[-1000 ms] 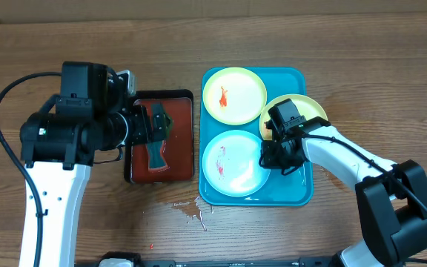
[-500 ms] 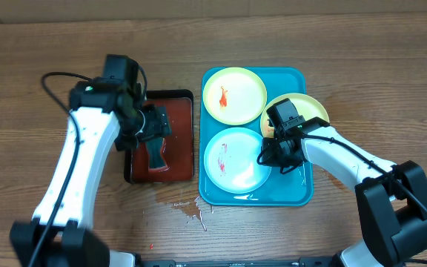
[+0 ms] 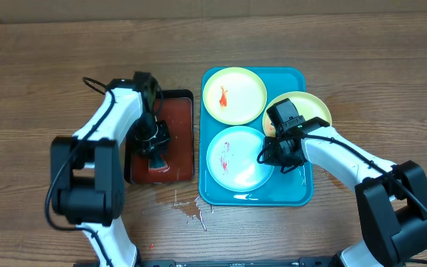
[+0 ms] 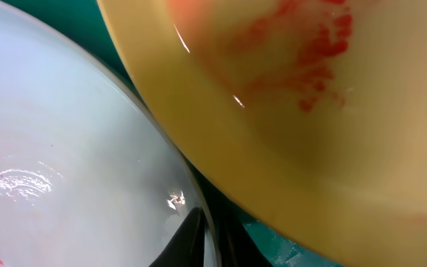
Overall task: Clean dirty plates on tray and stack at the side
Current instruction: 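Grasp the sponge with the left gripper, white plate rim with right, then dip the sponge in the red tray liquid with the left gripper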
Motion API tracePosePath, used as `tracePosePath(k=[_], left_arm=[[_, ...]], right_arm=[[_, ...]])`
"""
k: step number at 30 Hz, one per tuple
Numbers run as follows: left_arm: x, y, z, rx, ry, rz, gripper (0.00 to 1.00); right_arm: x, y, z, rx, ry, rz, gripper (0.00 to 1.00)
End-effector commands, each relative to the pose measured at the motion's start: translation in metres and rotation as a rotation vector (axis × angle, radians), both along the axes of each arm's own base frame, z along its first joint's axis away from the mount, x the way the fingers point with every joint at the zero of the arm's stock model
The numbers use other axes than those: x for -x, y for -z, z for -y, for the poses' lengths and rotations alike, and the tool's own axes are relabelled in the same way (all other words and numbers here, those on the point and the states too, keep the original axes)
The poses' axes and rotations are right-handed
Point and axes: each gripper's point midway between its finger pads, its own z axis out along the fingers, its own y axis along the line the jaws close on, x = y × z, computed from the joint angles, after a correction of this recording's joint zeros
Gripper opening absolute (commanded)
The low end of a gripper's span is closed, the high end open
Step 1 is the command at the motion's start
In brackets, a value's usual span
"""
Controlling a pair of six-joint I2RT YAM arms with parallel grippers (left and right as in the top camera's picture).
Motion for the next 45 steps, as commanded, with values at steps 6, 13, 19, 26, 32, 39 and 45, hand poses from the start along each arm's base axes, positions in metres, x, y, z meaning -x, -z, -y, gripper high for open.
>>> tracePosePath(k=[6,13,19,26,32,39,45], left_arm=[[-0.008,-0.001,0.002,0.002,0.018,0.024,0.04],[-0.028,-0.048,0.005,0.025,0.074,0.170,0.14],[-0.027,-0.043,0.006,0.017,0.102,0.172,0.24],[-0.020,-0.004,0.017,0.003,0.149,0.196,0.36],[-0.013,0.011,0.018,-0.010,0.167,0.199,0.11],[-0.015,-0.003,0.015,-0.026,0.192,0.180,0.04],[-0.010,-0.010,0.011,-0.048,0.198,0.151,0.59]], right_arm=[[0.000,0.005,0.017,0.085,0.025,0.008,0.23],[0.003,0.006,0.019,0.091,0.024,-0.006,0.35],[0.003,0.006,0.019,0.091,0.024,-0.006,0.45],[0.005,0.006,0.019,0.094,0.024,-0.013,0.49],[0.007,0.006,0.020,0.097,0.024,-0.020,0.49],[0.007,0.006,0.020,0.099,0.024,-0.023,0.47],[0.008,0.006,0.021,0.100,0.024,-0.027,0.48]])
